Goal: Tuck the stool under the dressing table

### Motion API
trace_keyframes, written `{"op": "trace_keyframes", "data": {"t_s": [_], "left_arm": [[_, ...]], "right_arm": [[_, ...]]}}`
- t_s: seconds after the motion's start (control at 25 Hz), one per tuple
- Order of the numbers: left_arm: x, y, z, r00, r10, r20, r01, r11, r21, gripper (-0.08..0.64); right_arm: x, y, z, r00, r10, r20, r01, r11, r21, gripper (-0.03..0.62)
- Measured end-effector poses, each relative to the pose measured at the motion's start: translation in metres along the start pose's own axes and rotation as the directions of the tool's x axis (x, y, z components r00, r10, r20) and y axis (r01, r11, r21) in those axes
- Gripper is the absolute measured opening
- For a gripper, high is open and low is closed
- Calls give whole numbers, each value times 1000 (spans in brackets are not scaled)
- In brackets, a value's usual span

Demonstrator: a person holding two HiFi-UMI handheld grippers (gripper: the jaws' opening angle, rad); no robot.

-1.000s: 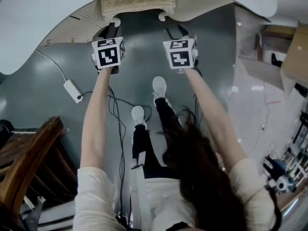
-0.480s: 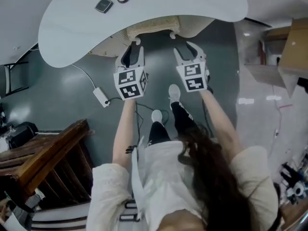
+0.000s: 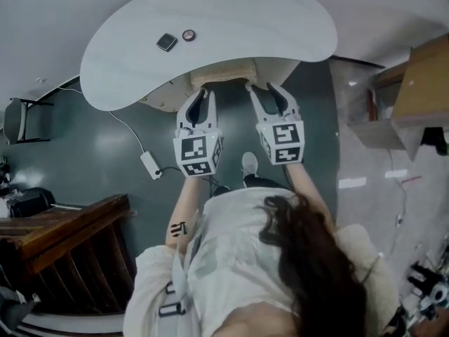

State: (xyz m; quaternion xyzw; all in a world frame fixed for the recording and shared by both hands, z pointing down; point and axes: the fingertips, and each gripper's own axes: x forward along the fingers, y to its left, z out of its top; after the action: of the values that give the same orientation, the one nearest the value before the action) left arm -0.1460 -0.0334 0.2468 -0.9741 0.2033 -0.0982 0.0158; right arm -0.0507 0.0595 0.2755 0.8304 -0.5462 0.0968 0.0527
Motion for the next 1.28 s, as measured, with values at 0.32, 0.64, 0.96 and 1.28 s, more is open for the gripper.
{"op": "trace_keyframes", "data": {"t_s": [0.32,0.64,0.96,1.28], "left_arm": [[-22,8,22,990,115,83,-118,993,29,12],[-29,-2,23,985,142,96,-141,990,-15,5],[-17,-7,30,986,144,81,-144,990,-4,5],[-28,-19,20,988,140,72,-140,990,-13,4]], "right_arm": [[-22,-15,34,988,-44,151,47,999,-16,12],[-32,-20,31,987,-43,153,47,999,-26,5],[-35,-30,37,985,-44,166,49,998,-28,5],[-54,-30,34,983,-42,180,50,998,-39,5]]}}
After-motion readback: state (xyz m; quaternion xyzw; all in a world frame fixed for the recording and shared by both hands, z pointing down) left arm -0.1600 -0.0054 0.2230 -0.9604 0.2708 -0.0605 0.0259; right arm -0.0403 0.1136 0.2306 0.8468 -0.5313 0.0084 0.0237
